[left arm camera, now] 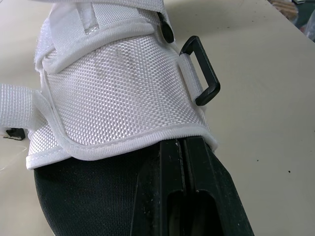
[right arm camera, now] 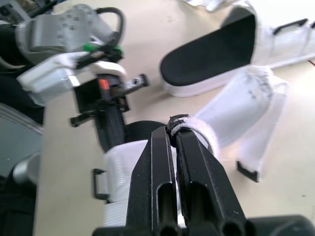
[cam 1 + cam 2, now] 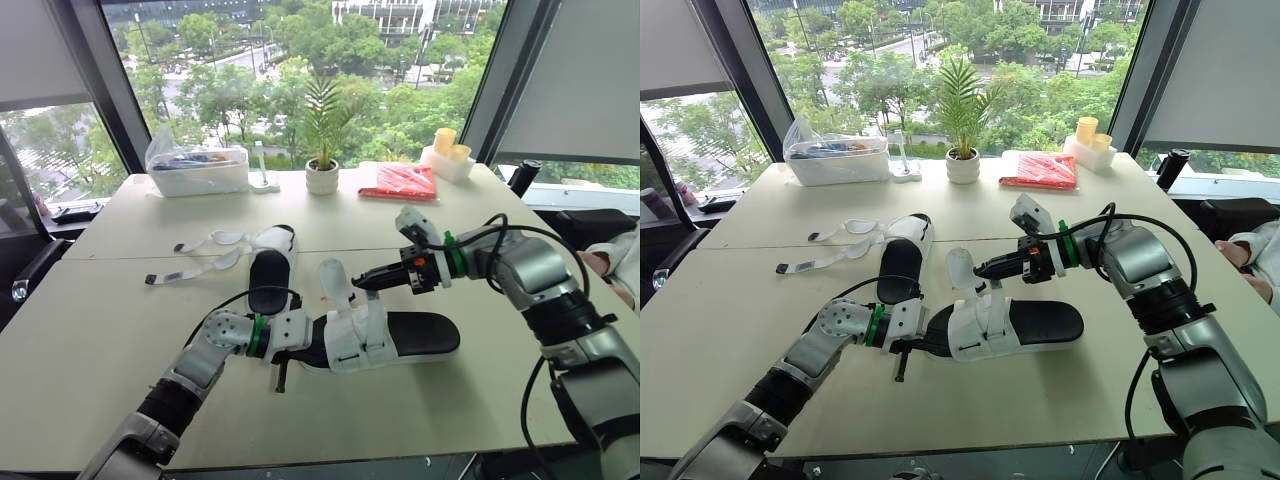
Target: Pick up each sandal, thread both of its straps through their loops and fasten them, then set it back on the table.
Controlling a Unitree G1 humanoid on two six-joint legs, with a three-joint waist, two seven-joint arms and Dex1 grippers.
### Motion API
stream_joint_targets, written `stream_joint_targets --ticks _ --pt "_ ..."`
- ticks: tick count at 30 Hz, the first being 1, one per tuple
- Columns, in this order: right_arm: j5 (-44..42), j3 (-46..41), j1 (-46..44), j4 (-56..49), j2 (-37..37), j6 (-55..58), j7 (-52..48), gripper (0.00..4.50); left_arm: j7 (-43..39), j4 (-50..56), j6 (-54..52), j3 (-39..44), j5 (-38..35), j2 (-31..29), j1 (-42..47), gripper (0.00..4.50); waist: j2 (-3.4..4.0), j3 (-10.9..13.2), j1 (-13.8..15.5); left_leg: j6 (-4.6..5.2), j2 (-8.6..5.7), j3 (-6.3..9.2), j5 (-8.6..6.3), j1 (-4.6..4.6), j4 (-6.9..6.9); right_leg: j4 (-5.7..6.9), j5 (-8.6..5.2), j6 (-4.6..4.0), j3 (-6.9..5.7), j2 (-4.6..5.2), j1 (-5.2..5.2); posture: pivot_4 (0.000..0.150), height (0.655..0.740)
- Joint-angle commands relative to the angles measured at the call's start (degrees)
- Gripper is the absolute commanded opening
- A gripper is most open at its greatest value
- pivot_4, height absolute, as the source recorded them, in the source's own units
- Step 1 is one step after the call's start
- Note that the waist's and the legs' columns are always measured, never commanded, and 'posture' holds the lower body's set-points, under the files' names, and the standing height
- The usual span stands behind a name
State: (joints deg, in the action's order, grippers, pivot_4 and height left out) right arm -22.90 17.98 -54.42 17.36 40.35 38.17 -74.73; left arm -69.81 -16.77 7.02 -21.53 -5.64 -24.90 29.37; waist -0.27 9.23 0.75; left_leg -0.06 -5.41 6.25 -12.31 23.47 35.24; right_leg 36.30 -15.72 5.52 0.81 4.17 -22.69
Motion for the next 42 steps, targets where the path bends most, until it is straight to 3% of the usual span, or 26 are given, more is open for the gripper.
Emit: stream_joint_targets --ticks 1,3,10,22,25,32,37,42 --pt "4.7 0.0 -2.5 5.5 -1.5 -4.6 0.2 0.32 -1.5 -2.9 -2.1 -5.1 5.2 -1.2 -3.6 0.0 0.01 0.0 0.0 0.0 -0.01 0.0 0.0 -0.01 0.0 0.0 0.0 0.01 0.01 0.0 0.01 0.15 0.74" --pt "6.4 0.2 -2.3 8.5 -2.4 -6.3 0.0 0.94 -1.4 -2.5 -2.2 -5.1 5.2 -1.2 -3.8 0.0 0.02 0.0 0.0 0.0 -0.01 -0.01 0.0 -0.02 0.0 0.01 0.01 0.01 0.01 0.0 0.01 0.15 0.74" --pt "9.9 -1.7 -2.7 14.0 -3.6 -9.1 0.3 4.43 -1.3 -1.8 -2.6 -5.1 5.0 -1.3 -4.1 0.0 0.1 -0.1 -0.1 0.0 -0.03 0.0 0.0 -0.03 -0.06 0.04 0.01 0.02 0.01 0.0 -0.03 0.15 0.74" --pt "8.4 -3.9 -3.2 15.3 -4.9 3.2 -3.2 4.48 -1.2 -1.4 -2.9 -5.5 5.0 -0.8 -4.2 0.0 0.2 -0.1 -0.1 0.0 -0.04 0.0 -0.01 -0.02 -0.07 0.05 0.01 0.02 0.03 0.0 -0.04 0.15 0.74" --pt "8.2 -4.8 -3.9 16.4 -6.0 4.7 -3.2 3.65 -1.1 -1.2 -2.8 -5.5 5.0 -0.8 -4.4 0.0 0.2 -0.1 -0.1 0.0 -0.04 0.0 -0.01 -0.03 -0.07 0.05 0.01 0.02 0.03 0.01 -0.04 0.15 0.74" --pt "7.7 -4.8 -4.8 14.9 -7.1 6.8 -3.9 0.03 -1.0 -1.3 -2.7 -5.5 5.0 -1.0 -4.7 0.0 0.23 -0.2 -0.1 -0.01 -0.05 0.0 -0.01 -0.03 -0.07 0.06 0.01 0.02 0.03 0.01 -0.05 0.15 0.74" --pt "4.7 -6.7 -6.6 9.4 -5.7 12.2 -4.9 0.03 -0.8 -2.9 -1.0 -6.1 6.1 -0.9 -4.1 0.0 0.3 -0.2 -0.1 -0.01 -0.06 0.0 -0.01 -0.03 -0.08 0.06 0.01 0.02 0.03 0.02 -0.06 0.15 0.74" --pt "-2.6 -11.0 -7.6 -5.4 -3.5 20.5 -4.9 0.03 -1.6 -4.8 1.5 -7.3 7.8 -0.5 -3.2 0.0 0.37 -0.3 0.1 -0.01 -0.07 0.01 -0.02 -0.02 -0.08 0.07 0.01 0.02 0.03 0.03 -0.06 0.15 0.74"
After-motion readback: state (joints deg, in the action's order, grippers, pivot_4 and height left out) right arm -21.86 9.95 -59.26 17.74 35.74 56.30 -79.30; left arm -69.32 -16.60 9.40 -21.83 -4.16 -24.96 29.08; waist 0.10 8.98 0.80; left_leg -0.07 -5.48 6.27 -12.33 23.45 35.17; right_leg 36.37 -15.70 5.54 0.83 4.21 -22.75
